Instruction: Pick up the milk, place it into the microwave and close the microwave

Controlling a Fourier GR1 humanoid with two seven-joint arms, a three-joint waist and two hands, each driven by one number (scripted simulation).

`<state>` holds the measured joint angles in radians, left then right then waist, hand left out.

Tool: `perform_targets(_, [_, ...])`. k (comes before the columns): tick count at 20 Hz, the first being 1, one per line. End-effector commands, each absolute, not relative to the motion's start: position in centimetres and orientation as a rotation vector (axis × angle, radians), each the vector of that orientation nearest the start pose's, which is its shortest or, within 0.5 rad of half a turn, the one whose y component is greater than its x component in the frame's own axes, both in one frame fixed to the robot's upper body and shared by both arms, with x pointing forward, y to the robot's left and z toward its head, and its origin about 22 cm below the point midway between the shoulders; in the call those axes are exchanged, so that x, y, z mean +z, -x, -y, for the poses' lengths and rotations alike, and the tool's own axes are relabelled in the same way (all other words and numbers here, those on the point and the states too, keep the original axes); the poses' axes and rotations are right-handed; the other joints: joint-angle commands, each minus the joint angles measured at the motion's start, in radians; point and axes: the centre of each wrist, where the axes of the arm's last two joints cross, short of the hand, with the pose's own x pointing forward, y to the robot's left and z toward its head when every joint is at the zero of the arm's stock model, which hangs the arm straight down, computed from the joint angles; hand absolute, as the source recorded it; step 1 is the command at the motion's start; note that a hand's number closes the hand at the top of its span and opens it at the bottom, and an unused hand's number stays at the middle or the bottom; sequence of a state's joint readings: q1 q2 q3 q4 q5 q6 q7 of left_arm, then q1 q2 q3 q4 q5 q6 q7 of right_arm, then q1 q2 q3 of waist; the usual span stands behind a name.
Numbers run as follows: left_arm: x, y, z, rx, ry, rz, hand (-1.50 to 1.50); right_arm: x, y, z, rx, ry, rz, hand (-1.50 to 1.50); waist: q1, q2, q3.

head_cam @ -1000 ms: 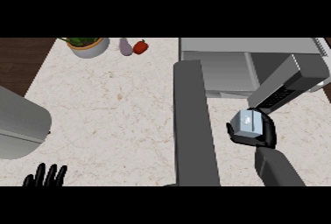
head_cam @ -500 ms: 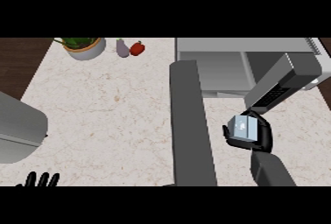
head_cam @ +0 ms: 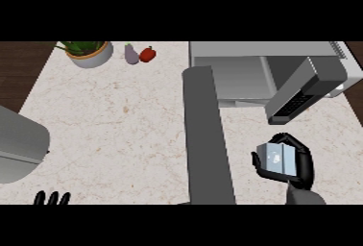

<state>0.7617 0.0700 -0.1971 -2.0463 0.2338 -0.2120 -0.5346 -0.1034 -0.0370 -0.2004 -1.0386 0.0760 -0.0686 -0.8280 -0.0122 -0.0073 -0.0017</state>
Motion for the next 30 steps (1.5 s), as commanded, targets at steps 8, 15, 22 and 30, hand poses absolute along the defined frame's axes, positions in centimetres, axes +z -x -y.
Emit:
perform_targets(8, [1.5,-5.7,-22.3,0.21,0.19,1.916,-1.5,-3.7,-22.6,24.8,-0.15,-0.06,1.987,1.5,0.016,0.004,0.001])
perform_targets(15, [0.5,-6.8,-25.6,0.227,0.189,1.909,-1.5,-3.0,-24.8,20.2,-0.08,0.099,2.0,1.5,0.019,0.007,0.002])
perform_targets(22, [-0.5,-4.9,-26.5,0.214,0.169,1.887,-1.5,-1.0,-30.3,17.6,-0.008,0.121,1.951,1.5,0.029,0.007,0.002])
perform_targets(30, [0.7,-7.3,-26.1,0.203,0.195,1.89,-1.5,-4.3,-34.2,15.6,0.011,0.263,1.845,1.5,0.039,0.014,0.003])
